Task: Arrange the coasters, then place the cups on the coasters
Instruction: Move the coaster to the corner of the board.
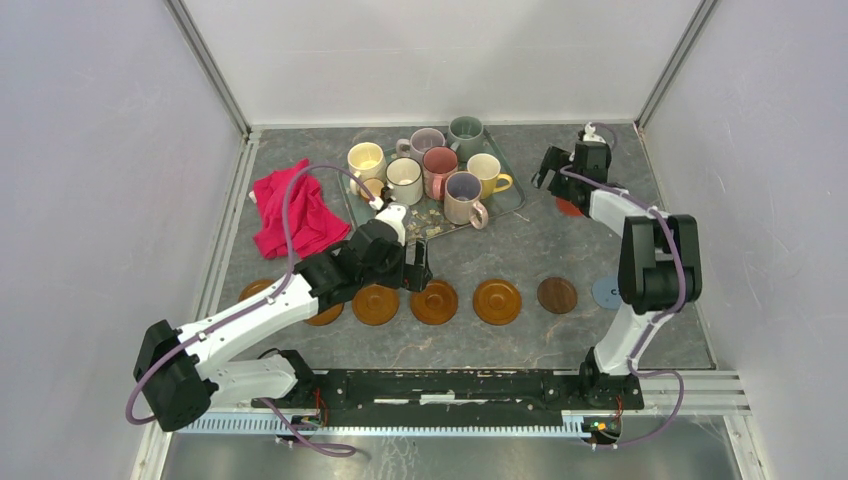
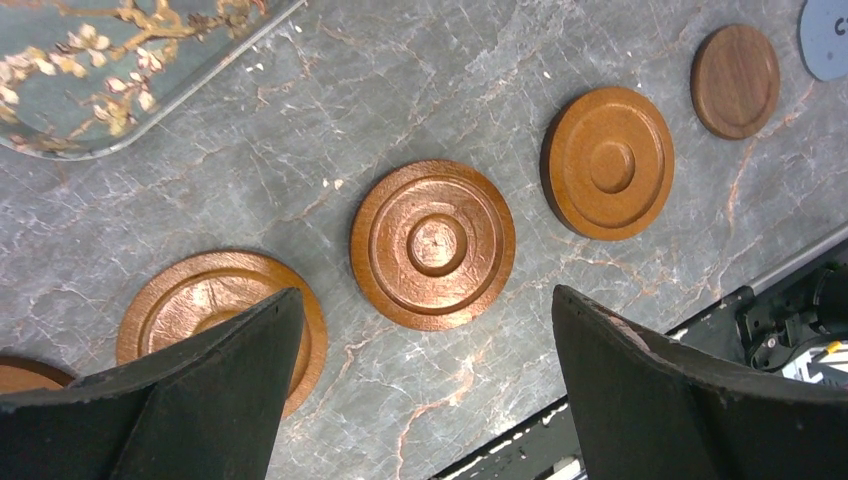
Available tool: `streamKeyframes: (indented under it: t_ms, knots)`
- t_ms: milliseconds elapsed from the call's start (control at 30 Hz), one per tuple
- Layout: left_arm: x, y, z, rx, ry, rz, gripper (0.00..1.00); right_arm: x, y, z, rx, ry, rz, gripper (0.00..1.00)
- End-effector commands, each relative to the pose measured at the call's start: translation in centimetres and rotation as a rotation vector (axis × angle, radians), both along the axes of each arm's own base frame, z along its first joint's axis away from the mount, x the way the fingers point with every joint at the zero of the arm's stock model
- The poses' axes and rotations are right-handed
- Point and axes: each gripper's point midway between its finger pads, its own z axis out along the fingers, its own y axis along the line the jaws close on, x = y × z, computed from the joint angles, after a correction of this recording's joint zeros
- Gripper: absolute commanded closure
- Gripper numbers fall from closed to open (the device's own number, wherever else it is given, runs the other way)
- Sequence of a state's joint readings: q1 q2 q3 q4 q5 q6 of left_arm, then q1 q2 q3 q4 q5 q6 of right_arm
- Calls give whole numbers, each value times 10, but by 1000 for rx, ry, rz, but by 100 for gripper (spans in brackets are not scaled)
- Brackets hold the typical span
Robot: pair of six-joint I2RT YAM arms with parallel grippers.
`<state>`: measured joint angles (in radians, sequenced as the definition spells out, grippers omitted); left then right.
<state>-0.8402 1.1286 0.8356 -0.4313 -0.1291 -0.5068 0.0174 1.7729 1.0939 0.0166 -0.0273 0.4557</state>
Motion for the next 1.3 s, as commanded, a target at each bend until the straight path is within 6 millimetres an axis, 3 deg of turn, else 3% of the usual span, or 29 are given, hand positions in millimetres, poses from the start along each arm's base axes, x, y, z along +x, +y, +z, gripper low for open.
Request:
streamKeyframes:
  t_ms: [0,200,533,833,900,933,1267]
  knots:
    - [13,1,21,16,-67,-13,0,45,17,20,54,-106,77,2]
    - [15,0,24,21,-61,-8,0,65,33,2,94,-69,101,2]
    - [15,1,29,25,-53,3,0,64,29,-31,76,2,66,2]
    - [15,1,32,19,-46,15,0,34,-2,-55,63,78,-66,2]
    - [15,1,32,20,-44,15,0,25,-4,-56,63,84,-83,2]
    - [15,0,32,19,-43,14,0,20,-20,-58,63,84,-119,2]
    - [18,-7,35,11,-30,3,0,-10,-52,-65,95,99,-220,2]
